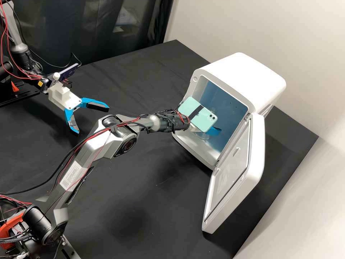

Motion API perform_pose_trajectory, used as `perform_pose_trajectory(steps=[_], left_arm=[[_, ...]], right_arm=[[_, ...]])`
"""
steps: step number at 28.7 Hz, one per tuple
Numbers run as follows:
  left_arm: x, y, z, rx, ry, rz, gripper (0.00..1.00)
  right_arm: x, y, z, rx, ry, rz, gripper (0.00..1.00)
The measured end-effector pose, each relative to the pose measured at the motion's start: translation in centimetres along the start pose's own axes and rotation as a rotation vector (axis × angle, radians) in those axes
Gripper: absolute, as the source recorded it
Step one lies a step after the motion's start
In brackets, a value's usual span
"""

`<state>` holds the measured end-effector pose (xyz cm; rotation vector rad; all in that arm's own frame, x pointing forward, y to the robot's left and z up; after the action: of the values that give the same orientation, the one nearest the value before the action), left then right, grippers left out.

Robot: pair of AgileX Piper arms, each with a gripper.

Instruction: Place the flask in the incubator

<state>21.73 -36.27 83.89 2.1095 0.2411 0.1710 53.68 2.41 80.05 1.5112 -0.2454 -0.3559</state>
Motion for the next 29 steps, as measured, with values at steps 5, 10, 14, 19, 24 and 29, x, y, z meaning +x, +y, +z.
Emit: perform_pose_trajectory(steps=[5, 10, 14, 19, 24, 29], left_arm=[[0.0, 0.00, 0.0, 0.000, 0.000, 0.000, 1.00], [0.0, 0.00, 0.0, 0.000, 0.000, 0.000, 1.00], [0.0, 0.00, 0.0, 0.000, 0.000, 0.000, 1.00], [0.0, 0.00, 0.0, 0.000, 0.000, 0.000, 1.00], [0.0, 0.00, 0.0, 0.000, 0.000, 0.000, 1.00], [0.0, 0.00, 0.0, 0.000, 0.000, 0.000, 1.00]], right_arm=[[0.4, -0.3, 0.1, -0.010, -0.002, -0.001, 0.00], [0.8, -0.6, 0.3, -0.006, -0.011, -0.005, 0.00], [1.1, -0.7, 0.3, -0.013, -0.014, -0.005, 0.00], [1.1, -0.9, 0.3, -0.014, -0.016, -0.008, 1.00], [1.1, -0.9, 0.3, -0.014, -0.016, -0.008, 1.00], [1.1, -1.0, 0.4, -0.024, -0.015, -0.010, 1.00]])
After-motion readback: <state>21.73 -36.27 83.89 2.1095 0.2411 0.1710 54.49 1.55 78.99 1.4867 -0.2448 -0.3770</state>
